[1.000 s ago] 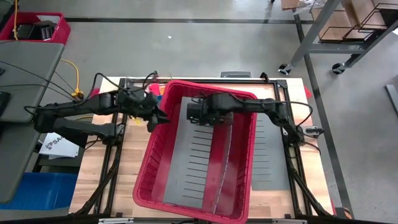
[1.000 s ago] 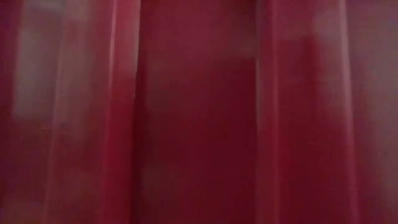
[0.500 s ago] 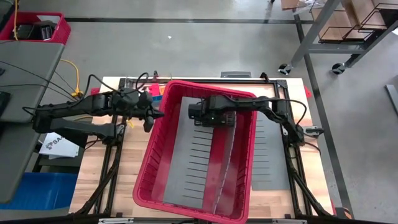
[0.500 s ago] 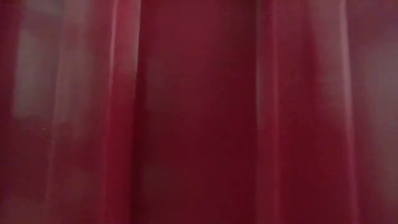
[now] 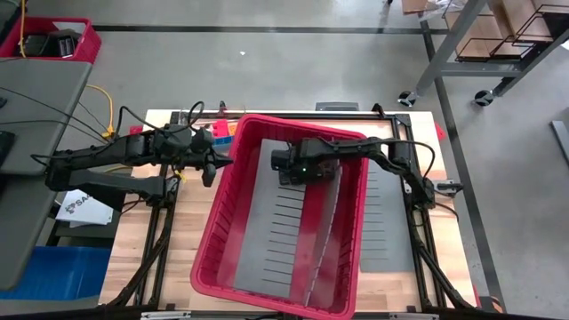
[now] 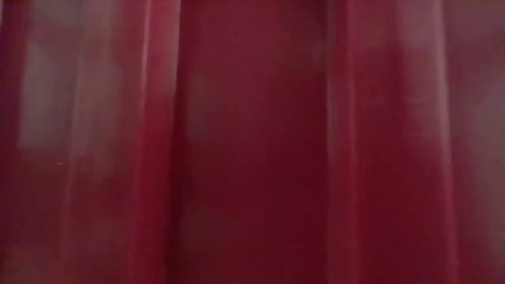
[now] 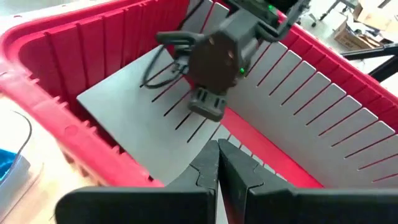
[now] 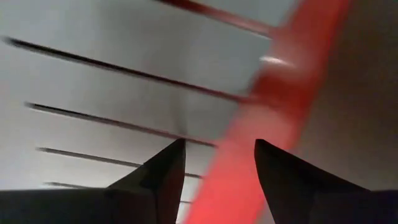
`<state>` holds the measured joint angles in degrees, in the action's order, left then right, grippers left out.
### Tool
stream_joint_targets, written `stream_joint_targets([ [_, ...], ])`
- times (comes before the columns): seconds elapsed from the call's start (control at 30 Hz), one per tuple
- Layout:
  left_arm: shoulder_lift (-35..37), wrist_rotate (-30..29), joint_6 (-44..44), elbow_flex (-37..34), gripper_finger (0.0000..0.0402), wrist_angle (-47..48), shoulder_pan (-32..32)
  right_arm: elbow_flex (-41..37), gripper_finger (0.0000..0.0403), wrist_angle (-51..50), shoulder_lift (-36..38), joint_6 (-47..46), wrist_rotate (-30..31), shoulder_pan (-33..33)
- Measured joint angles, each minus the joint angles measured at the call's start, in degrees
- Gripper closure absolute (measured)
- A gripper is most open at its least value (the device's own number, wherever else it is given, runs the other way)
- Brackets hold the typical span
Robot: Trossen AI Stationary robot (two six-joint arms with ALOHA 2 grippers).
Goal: Sort blocks
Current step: Assemble the bin divider into the red bin
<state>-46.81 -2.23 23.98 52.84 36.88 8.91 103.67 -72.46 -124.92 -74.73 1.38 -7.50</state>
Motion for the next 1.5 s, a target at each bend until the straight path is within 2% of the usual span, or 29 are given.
stream_joint_targets([
  [0.13,0.0,-0.5,0.0,0.0,0.0401,-0.3,0.0,0.6,0.0220,-1.8,0.1,0.8,1.7,0.3],
  [0.27,-0.1,-0.1,0.0,0.0,0.0401,-0.3,0.0,-0.4,0.0220,5.1,0.0,-0.2,1.8,-0.1],
  [0.43,-0.1,0.4,0.0,0.0,0.0402,-0.2,0.0,-0.5,0.0220,8.9,0.0,-2.5,6.4,-0.8],
  [0.6,-0.1,0.4,-0.3,0.0,0.0401,-0.2,0.0,0.8,0.0225,5.2,0.0,0.4,3.4,-1.9],
  [0.7,-0.1,0.4,-2.2,0.0,0.0401,-0.2,0.1,4.3,0.0262,-1.6,0.1,0.6,4.8,-1.1],
  [0.8,0.0,-0.6,-2.7,0.0,0.0401,-0.2,0.1,7.7,0.0354,-10.6,0.4,-2.1,8.3,1.2],
  [0.87,0.0,-1.6,-3.6,0.0,0.0401,-0.3,0.1,7.9,0.0387,-14.0,0.4,-4.0,10.1,2.6],
  [0.97,-0.2,-2.0,-4.6,0.0,0.0401,-0.2,0.1,5.7,0.0397,-16.4,0.2,-5.9,10.9,3.4],
  [1.1,-0.2,-2.5,-4.7,0.0,0.0401,-0.3,0.1,1.7,0.0401,-14.8,0.2,-5.9,11.8,3.4],
  [1.23,-0.1,-2.8,-4.7,0.0,0.0401,-0.4,0.1,-0.2,0.0402,-13.9,0.3,-5.6,15.7,3.6],
  [1.33,-0.1,-2.8,-4.7,0.0,0.0401,-0.3,0.1,0.3,0.0403,-10.5,0.3,-3.7,18.8,3.5],
  [1.5,-0.1,-2.9,-4.6,0.0,0.0401,-0.4,0.1,4.6,0.0403,-7.6,0.1,-1.1,19.4,4.1],
])
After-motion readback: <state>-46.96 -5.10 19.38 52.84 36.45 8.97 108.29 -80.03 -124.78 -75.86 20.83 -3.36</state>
